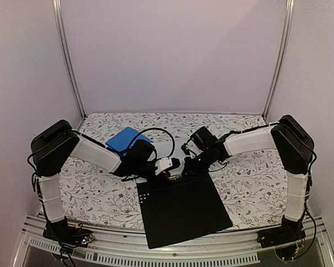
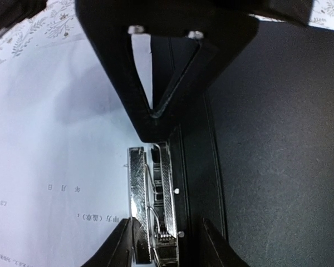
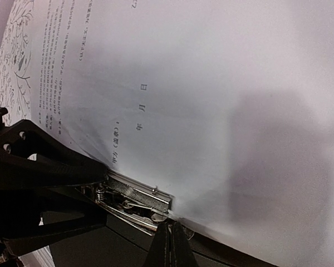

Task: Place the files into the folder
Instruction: Clamp the file at the center of the board.

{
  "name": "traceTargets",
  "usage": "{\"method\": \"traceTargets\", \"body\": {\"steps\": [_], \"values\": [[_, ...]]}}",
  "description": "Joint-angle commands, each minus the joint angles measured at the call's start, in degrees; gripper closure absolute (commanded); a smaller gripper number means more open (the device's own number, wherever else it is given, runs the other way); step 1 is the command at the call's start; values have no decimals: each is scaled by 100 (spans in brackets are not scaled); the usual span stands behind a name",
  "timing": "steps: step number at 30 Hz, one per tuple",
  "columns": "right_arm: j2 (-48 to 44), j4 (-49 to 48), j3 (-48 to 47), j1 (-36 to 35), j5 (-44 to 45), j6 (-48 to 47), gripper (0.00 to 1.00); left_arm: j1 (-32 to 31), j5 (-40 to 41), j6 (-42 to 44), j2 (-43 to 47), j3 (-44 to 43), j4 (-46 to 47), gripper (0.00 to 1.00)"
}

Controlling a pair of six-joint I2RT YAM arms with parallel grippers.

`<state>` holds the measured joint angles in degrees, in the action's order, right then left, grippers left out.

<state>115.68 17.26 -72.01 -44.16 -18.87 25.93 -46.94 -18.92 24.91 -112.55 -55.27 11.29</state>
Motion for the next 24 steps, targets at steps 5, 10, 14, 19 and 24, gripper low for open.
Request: {"method": "traceTargets", "body": {"steps": [5, 10, 14, 19, 24], "values": [[403, 624, 323, -40, 199, -19, 100, 71, -65, -63, -205, 13, -318, 66], [399, 621, 382, -40, 173, -5, 100, 87, 2, -107, -307, 88, -267, 70], [403, 593, 432, -45, 142, 24, 100, 104, 76, -131, -363, 87, -255, 73], [378, 628, 425, -44, 162, 26, 100, 114, 109, -83, -385, 86, -360, 74], [423, 659, 429, -51, 182, 21, 100, 111, 158, -114, -389, 99, -401, 74]]}}
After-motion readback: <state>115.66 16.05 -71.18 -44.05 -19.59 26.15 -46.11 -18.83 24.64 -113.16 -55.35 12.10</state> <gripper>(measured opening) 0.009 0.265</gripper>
